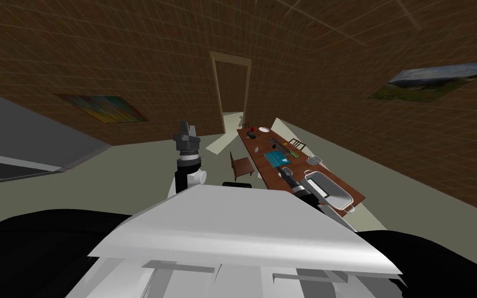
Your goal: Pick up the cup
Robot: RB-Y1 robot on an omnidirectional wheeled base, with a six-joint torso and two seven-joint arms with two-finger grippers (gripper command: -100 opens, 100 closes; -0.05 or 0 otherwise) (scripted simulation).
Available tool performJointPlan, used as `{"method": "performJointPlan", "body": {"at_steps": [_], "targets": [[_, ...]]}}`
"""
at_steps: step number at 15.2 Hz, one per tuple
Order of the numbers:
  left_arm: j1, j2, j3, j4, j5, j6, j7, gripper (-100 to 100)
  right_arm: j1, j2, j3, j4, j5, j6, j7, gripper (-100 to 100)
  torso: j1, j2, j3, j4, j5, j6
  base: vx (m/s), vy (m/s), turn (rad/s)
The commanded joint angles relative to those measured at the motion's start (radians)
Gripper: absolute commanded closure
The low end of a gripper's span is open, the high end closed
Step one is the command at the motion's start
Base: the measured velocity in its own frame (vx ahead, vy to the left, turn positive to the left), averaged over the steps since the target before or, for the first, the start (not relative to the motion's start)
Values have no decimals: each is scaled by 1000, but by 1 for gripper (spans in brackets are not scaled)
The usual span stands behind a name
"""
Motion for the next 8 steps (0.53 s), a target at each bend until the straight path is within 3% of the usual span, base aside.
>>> {"method": "performJointPlan", "body": {"at_steps": [1, 2, 5, 8], "targets": [[0, 0, 0, 0, 0, 0, 0, 0, 10, -49, -2, 24, 17, 14, 11, -100, 0, 0, 0, 0, 0, 0, 86, 0, 97], [0, 0, 0, 0, 0, 0, 0, 0, 10, -49, -2, 24, 17, 14, 11, -100, 0, 0, 0, 0, 0, 0, 59, -8, 32], [0, 0, 0, 0, 0, 0, 0, 0, 52, -123, -4, 85, 61, 22, 40, -100, -1, 1, 1, 0, 0, 0, 68, -5, 92], [0, 0, 0, 0, 0, 0, 0, 0, 73, -168, -4, 116, 83, 26, 54, -100, -1, 0, 0, 0, 0, 0, 89, -1, 104]]}}
